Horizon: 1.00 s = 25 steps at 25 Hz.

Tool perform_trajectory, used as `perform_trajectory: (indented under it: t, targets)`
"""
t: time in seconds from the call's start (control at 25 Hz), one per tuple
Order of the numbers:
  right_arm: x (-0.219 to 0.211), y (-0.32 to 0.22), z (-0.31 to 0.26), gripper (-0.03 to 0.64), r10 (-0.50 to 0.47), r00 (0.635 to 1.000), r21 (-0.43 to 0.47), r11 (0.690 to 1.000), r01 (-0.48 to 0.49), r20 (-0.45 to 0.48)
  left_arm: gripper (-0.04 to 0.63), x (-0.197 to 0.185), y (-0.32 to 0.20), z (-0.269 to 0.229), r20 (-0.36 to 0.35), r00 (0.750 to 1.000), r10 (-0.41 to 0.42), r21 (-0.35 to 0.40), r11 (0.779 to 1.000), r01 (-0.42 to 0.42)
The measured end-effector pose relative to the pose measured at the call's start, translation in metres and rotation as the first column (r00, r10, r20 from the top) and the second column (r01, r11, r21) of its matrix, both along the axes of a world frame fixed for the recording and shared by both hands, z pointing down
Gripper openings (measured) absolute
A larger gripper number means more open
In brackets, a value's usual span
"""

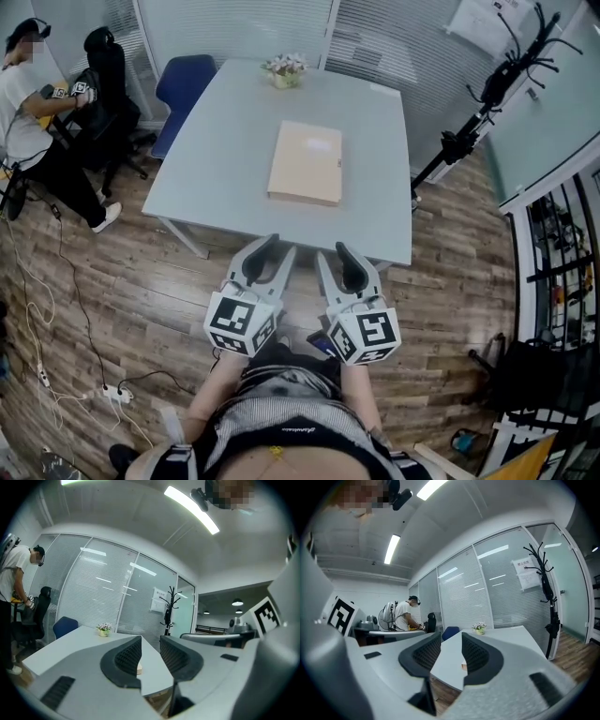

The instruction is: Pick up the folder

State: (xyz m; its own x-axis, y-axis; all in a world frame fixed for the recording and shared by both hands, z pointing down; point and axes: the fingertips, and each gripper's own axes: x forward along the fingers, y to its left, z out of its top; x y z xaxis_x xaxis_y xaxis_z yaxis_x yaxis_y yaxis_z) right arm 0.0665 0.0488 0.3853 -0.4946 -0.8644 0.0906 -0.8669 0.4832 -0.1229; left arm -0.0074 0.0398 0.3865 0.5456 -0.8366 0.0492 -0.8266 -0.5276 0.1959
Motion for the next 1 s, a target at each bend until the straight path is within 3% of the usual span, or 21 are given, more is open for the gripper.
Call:
perform_trajectory:
  t: [0.28, 0.52, 0.8, 1.0]
  targets:
    - [-0.004, -0.051, -0.003, 0.144, 0.033, 0.999, 0.005, 0.999, -0.033, -0.014, 0.100, -0.005, -0.054, 0.002, -0.017, 0.999, 0.031, -0.009, 0.999, -0.032]
    - [-0.014, -0.101, 0.007, 0.144, 0.046, 0.999, -0.015, 0.999, -0.046, -0.018, 0.100, -0.006, -0.104, 0.007, 0.024, 0.998, 0.064, -0.009, 0.998, -0.064]
    - [-0.025, -0.150, 0.016, 0.150, 0.057, 0.998, -0.053, 0.997, -0.058, -0.031, 0.100, -0.007, -0.157, 0.013, 0.003, 0.992, 0.128, -0.031, 0.991, -0.128]
    - [-0.017, -0.179, 0.019, 0.150, 0.125, 0.992, -0.055, 0.991, -0.126, -0.008, 0.100, -0.010, -0.188, 0.015, -0.008, 0.989, 0.149, -0.029, 0.988, -0.149]
